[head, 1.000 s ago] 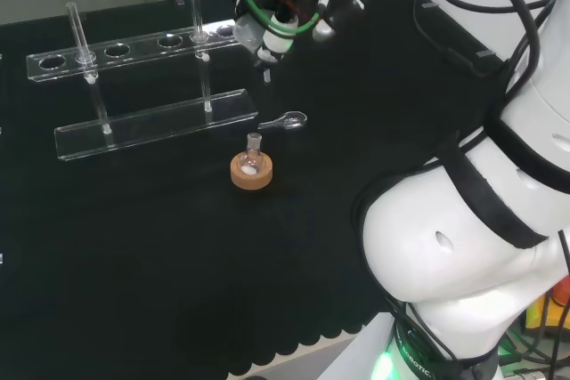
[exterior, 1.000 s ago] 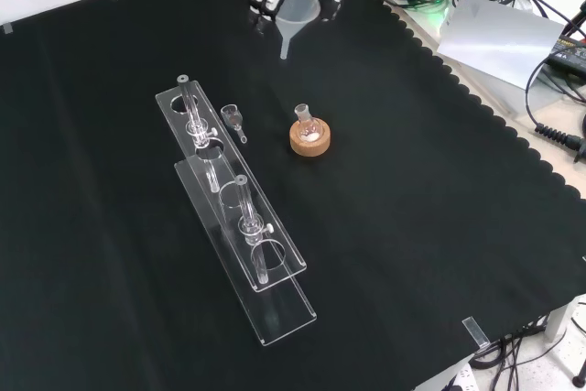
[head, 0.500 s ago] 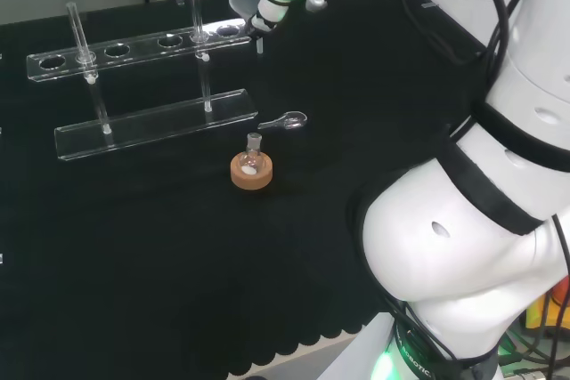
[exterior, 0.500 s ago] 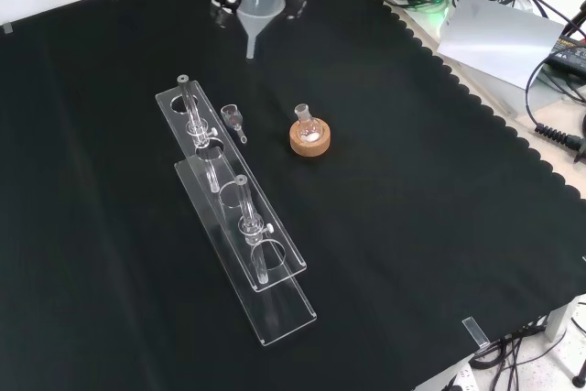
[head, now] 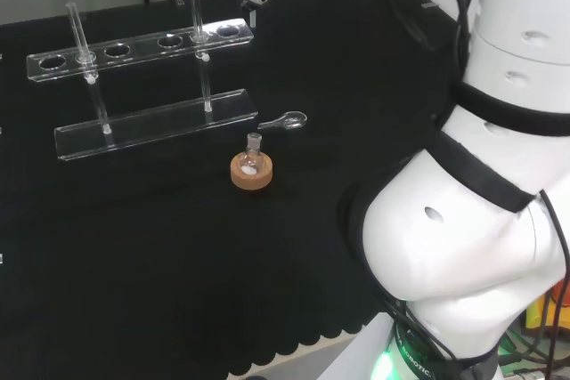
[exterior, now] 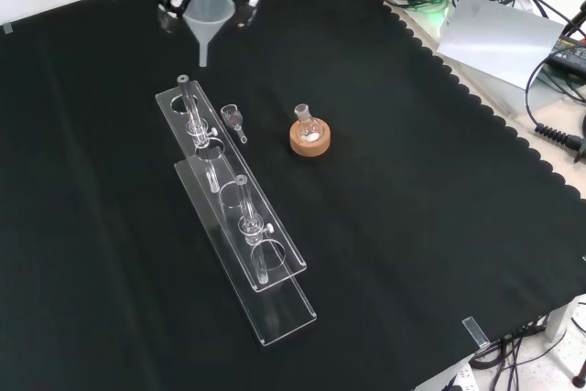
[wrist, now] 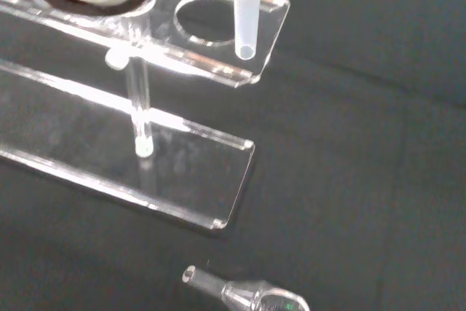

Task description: Put the funnel back on the funnel stand.

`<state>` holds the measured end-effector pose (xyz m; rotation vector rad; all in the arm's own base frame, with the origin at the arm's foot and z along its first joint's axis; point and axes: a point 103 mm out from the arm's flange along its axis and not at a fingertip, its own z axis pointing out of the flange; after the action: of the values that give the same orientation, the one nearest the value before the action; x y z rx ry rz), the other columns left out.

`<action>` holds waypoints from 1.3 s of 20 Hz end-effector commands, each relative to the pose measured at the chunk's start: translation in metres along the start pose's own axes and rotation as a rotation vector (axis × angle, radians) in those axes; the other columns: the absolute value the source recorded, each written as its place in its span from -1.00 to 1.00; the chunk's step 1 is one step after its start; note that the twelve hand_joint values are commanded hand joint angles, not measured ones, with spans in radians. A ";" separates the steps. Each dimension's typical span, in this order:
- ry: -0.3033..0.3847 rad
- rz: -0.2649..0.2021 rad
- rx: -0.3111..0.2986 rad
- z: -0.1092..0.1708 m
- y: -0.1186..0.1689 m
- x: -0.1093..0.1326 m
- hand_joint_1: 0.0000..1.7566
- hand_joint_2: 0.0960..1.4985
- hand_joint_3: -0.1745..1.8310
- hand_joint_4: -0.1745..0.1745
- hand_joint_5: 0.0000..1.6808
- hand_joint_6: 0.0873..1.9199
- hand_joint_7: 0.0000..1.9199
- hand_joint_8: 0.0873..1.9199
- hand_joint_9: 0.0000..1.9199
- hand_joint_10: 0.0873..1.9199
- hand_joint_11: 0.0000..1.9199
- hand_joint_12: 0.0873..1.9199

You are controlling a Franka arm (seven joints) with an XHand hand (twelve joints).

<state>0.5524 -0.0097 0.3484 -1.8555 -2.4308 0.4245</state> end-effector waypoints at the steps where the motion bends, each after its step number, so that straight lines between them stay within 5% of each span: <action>1: 0.018 0.002 0.006 -0.001 0.041 -0.017 -0.09 -0.12 -0.24 -0.20 -0.21 -0.91 -0.51 -0.38 -0.12 -0.57 -0.47 0.39; 17: 0.033 -0.033 0.037 0.012 0.077 -0.002 -0.08 -0.12 -0.25 -0.21 -0.19 -0.87 -0.49 -0.38 -0.11 -0.58 -0.47 0.38; 26: 0.015 -0.022 0.063 0.021 0.079 0.007 -0.08 -0.12 -0.25 -0.21 -0.29 -0.62 -0.49 -0.39 -0.10 -0.60 -0.46 0.38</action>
<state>0.6222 0.0054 0.3141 -1.8066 -2.4026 0.4556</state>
